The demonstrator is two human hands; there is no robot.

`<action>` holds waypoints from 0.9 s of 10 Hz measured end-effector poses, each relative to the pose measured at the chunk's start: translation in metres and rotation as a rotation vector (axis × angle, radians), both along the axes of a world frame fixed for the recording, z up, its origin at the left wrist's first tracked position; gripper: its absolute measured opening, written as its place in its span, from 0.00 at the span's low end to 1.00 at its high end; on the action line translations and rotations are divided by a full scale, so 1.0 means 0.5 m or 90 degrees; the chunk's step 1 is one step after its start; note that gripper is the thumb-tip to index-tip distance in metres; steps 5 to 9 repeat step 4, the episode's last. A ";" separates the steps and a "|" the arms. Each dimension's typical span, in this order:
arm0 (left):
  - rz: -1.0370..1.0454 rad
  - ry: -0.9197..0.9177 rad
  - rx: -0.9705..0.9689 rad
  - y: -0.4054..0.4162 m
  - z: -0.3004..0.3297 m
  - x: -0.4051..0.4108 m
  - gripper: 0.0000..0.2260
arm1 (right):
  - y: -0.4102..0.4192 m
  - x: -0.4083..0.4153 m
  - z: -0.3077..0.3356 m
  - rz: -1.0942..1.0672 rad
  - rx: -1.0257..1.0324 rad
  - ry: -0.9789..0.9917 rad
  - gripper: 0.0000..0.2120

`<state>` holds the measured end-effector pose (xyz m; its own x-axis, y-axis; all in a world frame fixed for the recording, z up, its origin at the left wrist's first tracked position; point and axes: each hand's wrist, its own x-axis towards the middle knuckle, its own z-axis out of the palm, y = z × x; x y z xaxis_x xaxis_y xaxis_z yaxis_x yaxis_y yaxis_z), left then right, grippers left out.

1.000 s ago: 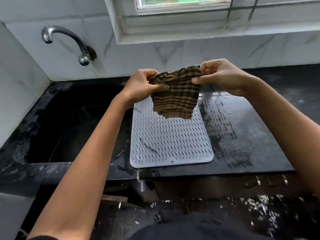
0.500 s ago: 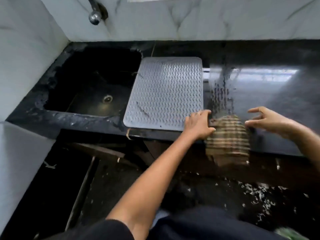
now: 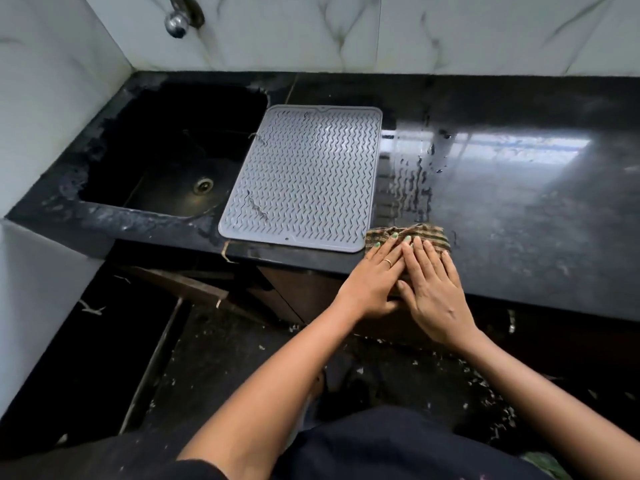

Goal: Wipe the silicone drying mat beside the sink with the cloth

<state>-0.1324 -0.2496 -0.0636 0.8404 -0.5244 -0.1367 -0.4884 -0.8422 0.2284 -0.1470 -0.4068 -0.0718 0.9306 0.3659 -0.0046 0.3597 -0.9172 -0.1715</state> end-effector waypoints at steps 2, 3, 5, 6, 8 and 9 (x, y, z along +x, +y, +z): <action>0.030 0.074 -0.018 -0.007 0.033 -0.003 0.41 | 0.009 0.001 0.036 -0.006 0.001 0.073 0.31; 0.055 0.306 -0.074 -0.007 0.136 0.060 0.29 | 0.013 0.102 0.178 0.073 0.026 0.351 0.19; 0.054 0.435 -0.094 0.020 0.287 0.134 0.17 | 0.030 0.178 0.365 0.239 -0.010 0.435 0.09; 0.054 0.435 -0.094 0.020 0.287 0.134 0.17 | 0.030 0.178 0.365 0.239 -0.010 0.435 0.09; 0.054 0.435 -0.094 0.020 0.287 0.134 0.17 | 0.030 0.178 0.365 0.239 -0.010 0.435 0.09; 0.054 0.435 -0.094 0.020 0.287 0.134 0.17 | 0.030 0.178 0.365 0.239 -0.010 0.435 0.09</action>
